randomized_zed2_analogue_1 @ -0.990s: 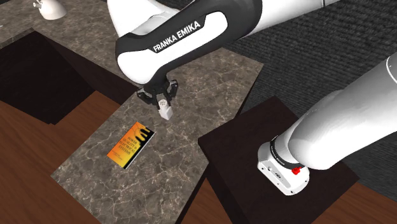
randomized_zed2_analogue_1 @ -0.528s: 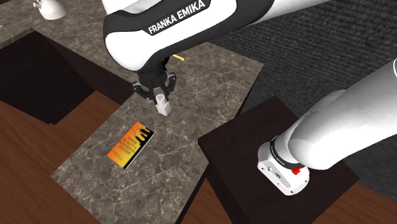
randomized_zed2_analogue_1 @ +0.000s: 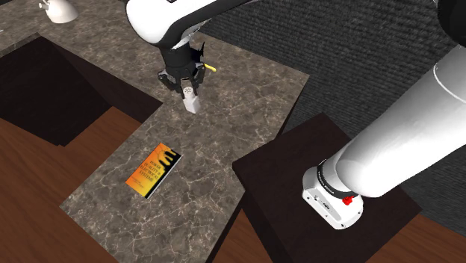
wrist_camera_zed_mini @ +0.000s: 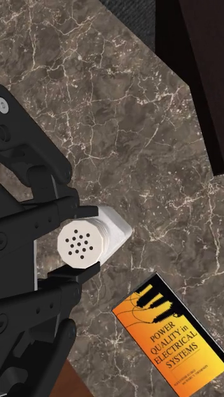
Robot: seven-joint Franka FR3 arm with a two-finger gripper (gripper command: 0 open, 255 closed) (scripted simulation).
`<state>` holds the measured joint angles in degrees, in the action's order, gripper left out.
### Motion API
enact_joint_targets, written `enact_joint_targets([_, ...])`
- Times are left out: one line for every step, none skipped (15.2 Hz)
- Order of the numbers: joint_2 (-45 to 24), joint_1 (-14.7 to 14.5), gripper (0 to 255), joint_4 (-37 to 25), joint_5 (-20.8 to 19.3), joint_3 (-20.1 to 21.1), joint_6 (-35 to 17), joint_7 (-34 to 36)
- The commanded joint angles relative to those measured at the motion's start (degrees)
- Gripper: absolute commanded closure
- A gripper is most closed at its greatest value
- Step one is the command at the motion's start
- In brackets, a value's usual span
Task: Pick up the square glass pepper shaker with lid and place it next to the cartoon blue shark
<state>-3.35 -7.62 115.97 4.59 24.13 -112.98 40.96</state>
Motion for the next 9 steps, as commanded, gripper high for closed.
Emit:
enact_joint_targets([-2.76, 1.03, 255, -3.5, -1.43, -1.09, 1.1, -1.51])
enact_joint_targets([-4.2, 1.43, 255, -5.29, -2.08, -1.55, 1.61, -2.1])
enact_joint_targets([-5.67, 1.8, 255, -7.17, -2.72, -2.0, 2.17, -2.69])
enact_joint_targets([-7.18, 2.15, 255, -9.13, -3.35, -2.45, 2.76, -3.27])
enact_joint_targets([-8.72, 2.46, 255, -11.17, -3.96, -2.88, 3.4, -3.84])
enact_joint_targets([-10.3, 2.75, 255, -13.3, -4.55, -3.31, 4.09, -4.4])
enact_joint_targets([-11.92, 3.01, 255, -15.53, -5.12, -3.73, 4.82, -4.97])
enact_joint_targets([-13.58, 3.24, 255, -17.86, -5.68, -4.14, 5.6, -5.53])
enact_joint_targets([-15.29, 3.45, 255, -20.3, -6.22, -4.54, 6.44, -6.08])
